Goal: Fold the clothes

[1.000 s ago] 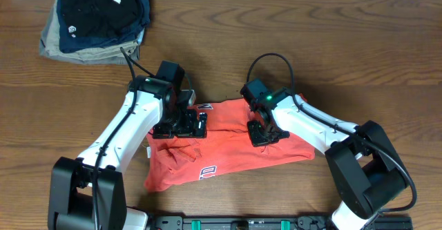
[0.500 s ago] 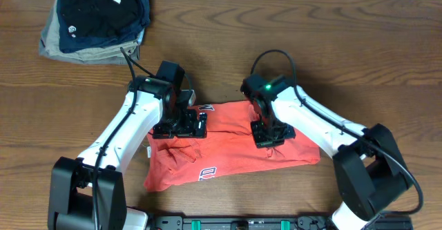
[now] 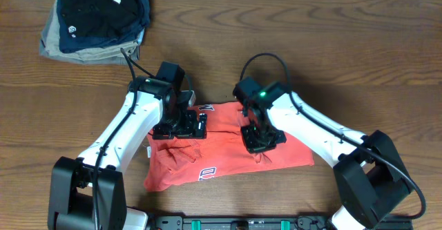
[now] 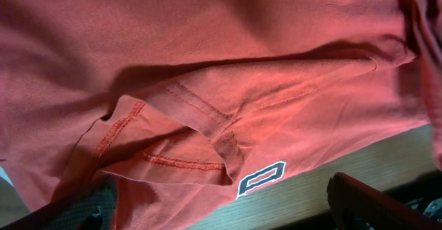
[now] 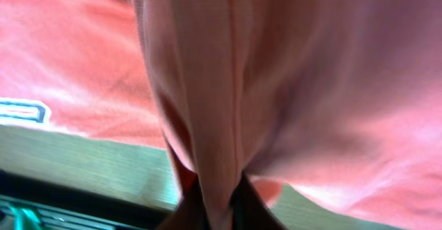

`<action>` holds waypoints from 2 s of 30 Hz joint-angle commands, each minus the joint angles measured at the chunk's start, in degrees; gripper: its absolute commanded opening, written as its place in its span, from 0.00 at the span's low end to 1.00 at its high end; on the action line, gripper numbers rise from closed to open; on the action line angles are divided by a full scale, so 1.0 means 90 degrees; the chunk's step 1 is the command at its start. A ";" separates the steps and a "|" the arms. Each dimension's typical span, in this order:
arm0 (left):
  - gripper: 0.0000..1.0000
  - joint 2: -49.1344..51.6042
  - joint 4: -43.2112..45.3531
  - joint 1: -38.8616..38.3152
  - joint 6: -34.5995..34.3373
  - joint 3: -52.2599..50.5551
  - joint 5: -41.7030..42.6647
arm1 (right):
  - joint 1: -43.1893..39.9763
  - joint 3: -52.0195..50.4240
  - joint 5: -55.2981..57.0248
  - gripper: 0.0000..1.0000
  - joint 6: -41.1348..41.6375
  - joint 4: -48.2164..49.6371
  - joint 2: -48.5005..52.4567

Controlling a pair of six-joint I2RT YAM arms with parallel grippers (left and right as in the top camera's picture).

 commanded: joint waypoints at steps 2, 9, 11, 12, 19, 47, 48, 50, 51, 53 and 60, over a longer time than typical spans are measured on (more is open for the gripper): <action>0.98 0.0000 -0.0015 0.0007 0.0036 -0.0085 -0.0078 | 0.0114 -0.0121 -0.0160 0.48 0.0180 0.0066 -0.0104; 0.98 0.0000 -0.0012 0.0007 0.0036 -0.0085 -0.0080 | -0.0063 0.0352 0.0058 0.60 0.0151 -0.0571 -0.0119; 0.98 0.0000 -0.0012 0.0007 0.0036 -0.0085 -0.0078 | -0.0202 0.0539 0.0415 0.61 0.0153 -0.0903 -0.0143; 0.98 0.0000 -0.0015 0.0007 0.0036 -0.0085 -0.0078 | -0.0272 0.0602 0.0610 0.62 0.0160 -0.1056 -0.0148; 0.98 0.0000 -0.0015 0.0007 0.0036 -0.0085 -0.0080 | -0.0882 0.0527 0.1613 0.74 0.0476 -0.1778 -0.0153; 0.98 0.0000 -0.0010 0.0007 0.0036 -0.0085 -0.0078 | -0.1719 -0.1540 0.0707 0.01 0.0894 0.0282 -0.0155; 0.98 0.0000 -0.0010 0.0007 0.0036 -0.0085 -0.0080 | -0.1729 -0.1341 0.0741 0.01 0.0889 0.0143 -0.0155; 0.98 0.0000 -0.0010 0.0007 0.0036 -0.0085 -0.0080 | -0.1751 -0.0855 0.0799 0.05 0.0811 -0.0073 -0.0155; 0.98 0.0000 -0.0010 0.0007 0.0036 -0.0085 -0.0078 | -0.1751 -0.0605 0.0797 0.10 0.0736 -0.0119 -0.0155; 0.98 0.0000 -0.0010 0.0007 0.0036 -0.0085 -0.0080 | -0.1751 -0.0291 0.0799 0.25 0.0716 -0.0126 -0.0155; 0.98 0.0000 -0.0012 0.0007 0.0036 -0.0085 -0.0080 | -0.1739 -0.0005 0.0716 0.52 0.0525 0.0721 -0.0151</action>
